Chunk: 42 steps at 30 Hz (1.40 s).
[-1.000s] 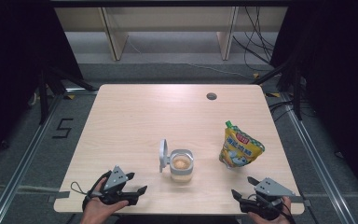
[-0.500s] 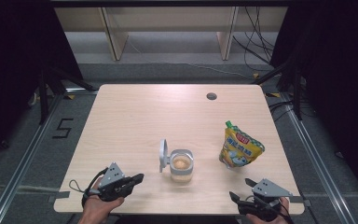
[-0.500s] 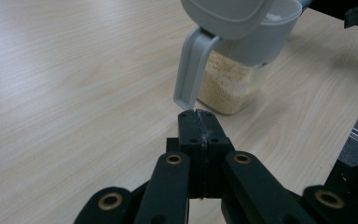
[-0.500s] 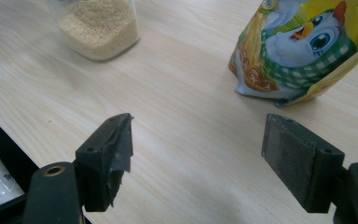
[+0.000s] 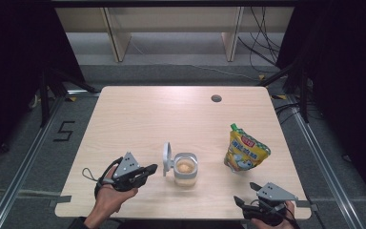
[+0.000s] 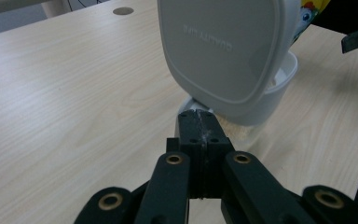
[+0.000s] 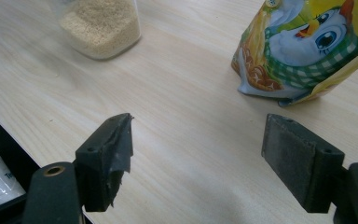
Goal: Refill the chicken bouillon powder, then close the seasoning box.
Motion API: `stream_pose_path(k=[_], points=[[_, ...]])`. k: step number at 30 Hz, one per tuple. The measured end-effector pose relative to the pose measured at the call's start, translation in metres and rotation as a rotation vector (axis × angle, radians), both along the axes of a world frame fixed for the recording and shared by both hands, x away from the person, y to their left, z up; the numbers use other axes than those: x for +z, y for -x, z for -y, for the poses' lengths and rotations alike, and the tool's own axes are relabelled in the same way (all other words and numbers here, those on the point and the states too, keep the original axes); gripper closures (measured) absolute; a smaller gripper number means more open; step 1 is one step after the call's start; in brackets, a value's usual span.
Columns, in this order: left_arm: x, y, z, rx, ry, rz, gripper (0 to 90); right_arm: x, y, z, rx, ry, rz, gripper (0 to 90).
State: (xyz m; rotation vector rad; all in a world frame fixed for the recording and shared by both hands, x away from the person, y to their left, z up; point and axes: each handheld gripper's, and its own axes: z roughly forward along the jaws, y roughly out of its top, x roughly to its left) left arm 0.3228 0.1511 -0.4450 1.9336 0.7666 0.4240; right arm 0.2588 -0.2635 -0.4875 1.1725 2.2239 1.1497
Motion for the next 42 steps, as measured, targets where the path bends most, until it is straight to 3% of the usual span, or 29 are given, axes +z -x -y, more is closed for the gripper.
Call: stream_pose_path(k=[4,6,10,12,17,19,20,25,31,34,35,42], points=[[0.003,-0.005,0.003,0.004,-0.001,0.002,89.1,0.000,0.000,0.000,0.002,-0.010,0.012,25.7],[0.002,-0.007,0.004,0.006,0.015,-0.004,89.1,-0.001,-0.002,0.002,0.005,0.013,0.039,25.6],[0.004,-0.010,0.005,-0.003,0.000,-0.006,89.1,-0.001,-0.002,0.002,0.006,0.003,0.021,25.7],[0.005,-0.010,0.006,0.006,0.012,-0.013,89.1,-0.001,-0.002,0.003,0.005,0.015,0.041,25.7],[0.009,-0.012,0.007,-0.006,0.006,0.002,89.1,0.000,0.000,0.000,-0.003,-0.002,0.010,25.7],[0.010,-0.012,0.009,-0.003,0.001,-0.002,89.1,-0.001,-0.002,0.001,0.000,0.002,0.027,25.7],[0.010,-0.012,0.010,-0.007,0.003,-0.002,89.1,-0.001,-0.001,0.001,-0.004,-0.004,0.006,25.7],[0.012,-0.013,0.013,-0.017,0.002,0.005,89.1,-0.001,-0.001,0.001,-0.002,0.005,0.027,25.7],[0.015,-0.014,0.017,-0.023,0.003,0.009,89.1,0.000,-0.001,0.001,-0.007,0.001,0.006,25.7],[0.017,-0.014,0.020,-0.030,0.004,0.014,89.1,-0.002,-0.003,0.002,0.004,-0.001,0.018,25.7],[0.018,-0.014,0.021,-0.036,0.000,0.019,89.1,-0.001,0.001,0.000,-0.021,-0.021,-0.017,25.7],[0.020,-0.015,0.028,-0.061,-0.004,0.028,89.1,-0.001,-0.003,0.002,0.008,0.007,0.031,25.7]])
